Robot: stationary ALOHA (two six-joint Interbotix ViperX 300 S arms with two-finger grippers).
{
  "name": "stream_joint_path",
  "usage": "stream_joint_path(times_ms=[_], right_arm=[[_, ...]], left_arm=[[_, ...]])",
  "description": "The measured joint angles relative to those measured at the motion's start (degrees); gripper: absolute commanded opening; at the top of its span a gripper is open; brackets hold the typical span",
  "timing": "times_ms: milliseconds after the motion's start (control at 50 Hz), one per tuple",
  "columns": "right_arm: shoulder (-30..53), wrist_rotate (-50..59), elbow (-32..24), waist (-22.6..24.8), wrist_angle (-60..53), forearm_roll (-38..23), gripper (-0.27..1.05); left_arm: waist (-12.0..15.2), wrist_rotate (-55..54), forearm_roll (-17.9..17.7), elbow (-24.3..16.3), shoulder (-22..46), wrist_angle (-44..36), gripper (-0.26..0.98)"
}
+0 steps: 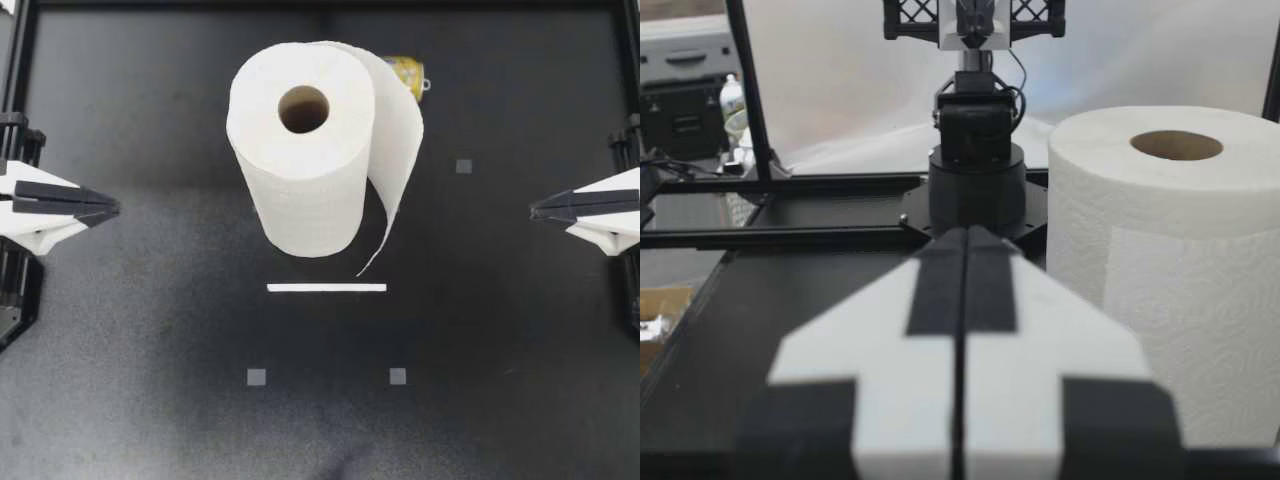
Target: Pick up a piece of paper towel and place it on the spilled liquid.
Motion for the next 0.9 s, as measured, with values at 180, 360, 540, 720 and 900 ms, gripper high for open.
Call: stream_joint_path(times_ms=[180,360,540,720,900], right_arm=[[0.5,0.0,-0.3,0.0,-0.4,0.0,0.06],[4.6,-0.3,-6.2,0.0,7.8,0.0,0.06],[12.8,-0.1,-16.5,0.0,25.6,-1.1,0.06],[18.4,0.8,-25.5,0.0,41.9,-7.2,0.06],[25.0,10.2,-35.9,4.0,64.3,-22.9,0.04]], left_arm=[[0.9,0.0,0.0,-0.1,0.2,-0.2,0.12],[1.1,-0.3,-0.1,-3.3,3.9,-0.2,0.12],[4.0,0.0,-0.1,-7.8,11.5,0.0,0.12],[7.0,0.3,-0.1,-12.1,17.9,0.5,0.12],[9.5,2.0,-0.1,-17.4,23.4,5.2,0.12]])
